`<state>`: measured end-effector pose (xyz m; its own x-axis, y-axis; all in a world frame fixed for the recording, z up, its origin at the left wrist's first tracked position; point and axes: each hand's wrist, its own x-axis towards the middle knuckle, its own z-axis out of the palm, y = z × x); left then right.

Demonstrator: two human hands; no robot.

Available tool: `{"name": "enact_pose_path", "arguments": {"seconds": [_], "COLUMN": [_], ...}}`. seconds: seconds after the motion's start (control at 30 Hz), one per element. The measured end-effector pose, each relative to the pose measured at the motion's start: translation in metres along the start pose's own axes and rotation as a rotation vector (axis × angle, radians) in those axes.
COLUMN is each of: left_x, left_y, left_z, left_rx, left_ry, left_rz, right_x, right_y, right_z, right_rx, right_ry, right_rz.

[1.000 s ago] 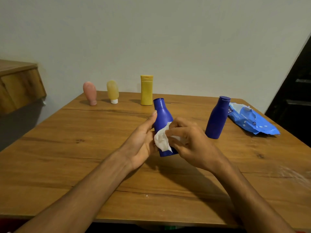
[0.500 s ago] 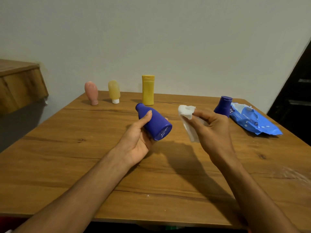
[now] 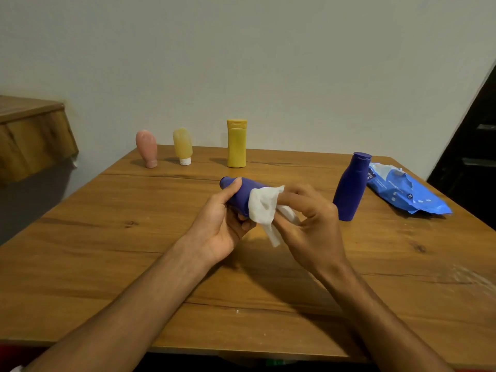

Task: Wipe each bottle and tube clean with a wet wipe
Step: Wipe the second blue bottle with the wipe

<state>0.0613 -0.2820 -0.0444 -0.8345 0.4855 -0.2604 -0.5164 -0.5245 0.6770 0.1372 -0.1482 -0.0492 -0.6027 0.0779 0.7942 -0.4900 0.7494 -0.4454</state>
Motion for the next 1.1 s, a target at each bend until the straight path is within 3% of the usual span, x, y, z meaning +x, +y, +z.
{"name": "enact_pose_path", "arguments": {"seconds": [0.07, 0.2, 0.33, 0.47, 0.63, 0.8, 0.93, 1.1], "left_x": [0.001, 0.0, 0.003, 0.002, 0.002, 0.0, 0.002, 0.0], "left_y": [0.001, -0.002, -0.002, -0.004, -0.003, -0.005, -0.003, -0.002], "left_z": [0.0, 0.002, -0.003, 0.0, -0.003, 0.0, -0.004, -0.002], "left_rx": [-0.021, 0.002, -0.058, -0.02, -0.052, 0.002, -0.014, 0.044], "left_ry": [-0.001, -0.004, -0.008, -0.004, -0.016, 0.018, -0.018, -0.017], "left_rz": [-0.018, -0.002, -0.072, -0.027, -0.068, 0.0, -0.063, -0.005], "right_x": [-0.002, 0.0, -0.002, 0.0, -0.002, 0.003, -0.001, 0.001], "right_y": [-0.001, -0.001, -0.002, 0.003, 0.004, 0.01, 0.009, 0.01], "right_z": [0.002, 0.001, 0.005, 0.002, 0.006, 0.001, 0.007, 0.003], "right_rx": [-0.079, -0.085, -0.113, -0.104, -0.09, -0.024, -0.063, -0.063], "right_ry": [0.014, 0.11, -0.013, 0.136, -0.016, 0.084, -0.075, 0.095], "right_rz": [-0.096, -0.06, -0.151, -0.061, -0.153, -0.056, -0.17, -0.047]}}
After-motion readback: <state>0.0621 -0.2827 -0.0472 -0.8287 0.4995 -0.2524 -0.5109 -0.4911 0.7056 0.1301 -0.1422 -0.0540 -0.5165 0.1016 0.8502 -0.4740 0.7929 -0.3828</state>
